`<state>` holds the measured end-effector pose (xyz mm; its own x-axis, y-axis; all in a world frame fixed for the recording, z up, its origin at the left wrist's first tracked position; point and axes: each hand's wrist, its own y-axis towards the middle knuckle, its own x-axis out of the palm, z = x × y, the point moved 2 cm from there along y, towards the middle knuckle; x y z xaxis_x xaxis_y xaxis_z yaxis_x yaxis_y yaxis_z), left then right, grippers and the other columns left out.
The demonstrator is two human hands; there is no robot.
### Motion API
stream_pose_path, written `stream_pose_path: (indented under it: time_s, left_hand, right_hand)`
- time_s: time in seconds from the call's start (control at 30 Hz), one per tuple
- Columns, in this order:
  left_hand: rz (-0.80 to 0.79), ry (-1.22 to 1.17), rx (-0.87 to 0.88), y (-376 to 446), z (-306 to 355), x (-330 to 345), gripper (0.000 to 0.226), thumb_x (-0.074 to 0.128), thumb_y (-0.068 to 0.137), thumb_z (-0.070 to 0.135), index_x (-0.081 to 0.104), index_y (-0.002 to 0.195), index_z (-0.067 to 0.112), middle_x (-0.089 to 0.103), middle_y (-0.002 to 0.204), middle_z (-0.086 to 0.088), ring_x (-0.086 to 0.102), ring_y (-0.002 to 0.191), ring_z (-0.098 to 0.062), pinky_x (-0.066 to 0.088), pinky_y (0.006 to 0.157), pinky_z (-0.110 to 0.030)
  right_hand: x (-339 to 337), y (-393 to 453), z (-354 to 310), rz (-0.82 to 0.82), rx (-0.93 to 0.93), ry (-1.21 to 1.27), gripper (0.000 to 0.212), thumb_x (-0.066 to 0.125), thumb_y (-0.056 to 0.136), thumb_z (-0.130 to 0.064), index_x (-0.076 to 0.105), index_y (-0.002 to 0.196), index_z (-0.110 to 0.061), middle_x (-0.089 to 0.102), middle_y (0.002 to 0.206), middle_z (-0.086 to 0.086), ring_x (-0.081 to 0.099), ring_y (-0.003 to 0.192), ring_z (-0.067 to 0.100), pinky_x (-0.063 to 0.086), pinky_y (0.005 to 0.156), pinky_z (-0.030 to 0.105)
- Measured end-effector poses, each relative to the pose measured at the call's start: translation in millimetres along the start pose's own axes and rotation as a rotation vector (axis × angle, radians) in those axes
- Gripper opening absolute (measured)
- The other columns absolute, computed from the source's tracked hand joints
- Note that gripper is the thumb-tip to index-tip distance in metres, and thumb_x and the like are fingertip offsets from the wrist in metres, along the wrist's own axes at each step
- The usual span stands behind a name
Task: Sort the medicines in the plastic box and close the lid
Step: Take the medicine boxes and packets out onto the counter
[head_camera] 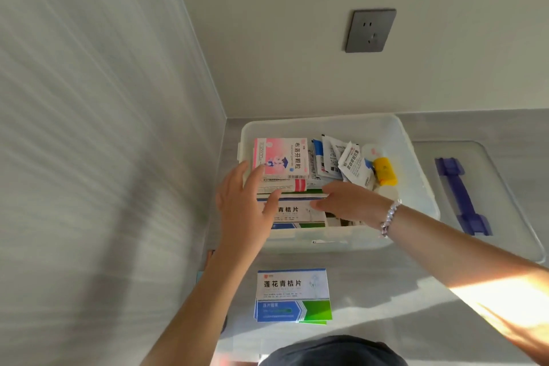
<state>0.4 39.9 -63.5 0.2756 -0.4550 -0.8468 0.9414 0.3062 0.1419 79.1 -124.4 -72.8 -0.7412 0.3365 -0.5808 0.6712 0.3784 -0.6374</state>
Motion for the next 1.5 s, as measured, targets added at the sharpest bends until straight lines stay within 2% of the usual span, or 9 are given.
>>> stream_pose_path:
  time_s: [0.13,0.37,0.5,0.63,0.73,0.9,1.03,1.2,1.5]
  left_hand:
    - [-0.012,-0.167,-0.015,-1.8,-9.0,4.1,0.060,0.059,0.088,0.029,0.036,0.141,0.013,0.031,0.151,-0.005,0.025,0.140,-0.017,0.021,0.112,-0.027]
    - [0.019,-0.334,-0.063,-4.7,-15.6,8.7,0.054,0.055,0.091,0.025,0.036,0.141,0.021,0.024,0.144,0.017,0.021,0.134,0.004,0.017,0.098,0.003]
    - [0.009,-0.406,-0.077,-5.7,-17.1,9.9,0.051,0.055,0.091,0.023,0.038,0.140,0.021,0.024,0.146,0.017,0.022,0.135,0.003,0.019,0.098,0.004]
    - [0.016,-0.462,-0.087,-6.2,-17.0,8.8,0.049,0.055,0.091,0.021,0.040,0.138,0.020,0.025,0.146,0.015,0.024,0.135,0.002,0.019,0.097,0.006]
    - [0.006,-0.466,-0.087,-5.9,-16.6,7.5,0.049,0.054,0.091,0.022,0.040,0.138,0.019,0.025,0.146,0.014,0.024,0.135,0.001,0.020,0.096,0.006]
    - [0.046,-0.393,-0.083,-10.1,-11.2,-5.9,0.045,0.057,0.090,0.027,0.046,0.133,0.020,0.040,0.143,0.010,0.031,0.129,0.004,0.026,0.109,-0.019]
    - [0.003,-0.538,-0.118,-26.0,4.4,-33.7,0.035,0.056,0.083,0.042,0.040,0.113,0.052,0.053,0.107,0.034,0.049,0.096,0.019,0.037,0.081,0.000]
    - [-0.041,-0.732,-0.278,-67.2,2.9,-52.9,0.031,0.065,0.082,0.027,0.061,0.112,0.037,0.070,0.089,0.014,0.066,0.081,-0.008,0.054,0.076,-0.034]
    - [-0.196,-0.546,-0.528,-134.3,-54.8,-0.1,0.019,0.070,0.079,0.032,0.057,0.092,0.034,0.063,0.091,0.020,0.060,0.074,0.002,0.043,0.059,-0.012]
  right_hand:
    - [2.1,15.4,3.4,-0.117,0.131,0.162,0.025,0.056,0.089,-0.032,0.055,0.107,-0.016,0.065,0.102,0.001,0.065,0.096,0.020,0.056,0.082,0.030]
    - [5.6,19.4,-4.0,-0.169,0.187,0.427,0.022,0.060,0.087,-0.016,0.047,0.105,-0.012,0.062,0.098,0.003,0.064,0.087,0.022,0.058,0.069,0.032]
    - [7.9,21.2,0.4,-0.097,0.167,0.442,0.024,0.064,0.085,-0.016,0.052,0.105,-0.012,0.064,0.094,0.000,0.065,0.074,0.011,0.056,0.051,0.021]
    - [6.0,17.3,2.2,-0.012,0.092,0.407,0.009,0.067,0.082,-0.021,0.060,0.088,-0.018,0.065,0.076,-0.008,0.066,0.055,0.002,0.053,0.050,0.014]
    - [1.9,7.4,-2.3,0.042,0.034,0.391,0.008,0.067,0.081,-0.023,0.060,0.079,-0.025,0.068,0.080,-0.008,0.068,0.067,0.006,0.057,0.061,0.020]
    - [-14.8,-26.9,-3.4,0.192,-0.012,0.689,0.016,0.063,0.084,-0.016,0.060,0.099,-0.022,0.072,0.085,-0.005,0.069,0.069,0.007,0.051,0.049,0.014]
    - [-23.8,-72.3,-2.4,0.255,-0.173,0.904,0.014,0.059,0.086,-0.012,0.063,0.091,-0.025,0.075,0.077,-0.009,0.071,0.068,0.007,0.051,0.052,0.013]
    - [3.2,-119.5,-1.1,0.180,-0.266,0.871,0.021,0.060,0.082,-0.013,0.064,0.099,-0.024,0.075,0.084,-0.005,0.071,0.074,0.010,0.052,0.054,0.015]
    - [110.2,-97.7,41.9,0.360,0.008,0.736,0.020,0.069,0.079,-0.012,0.057,0.095,-0.018,0.069,0.086,0.000,0.068,0.070,0.006,0.055,0.057,0.021]
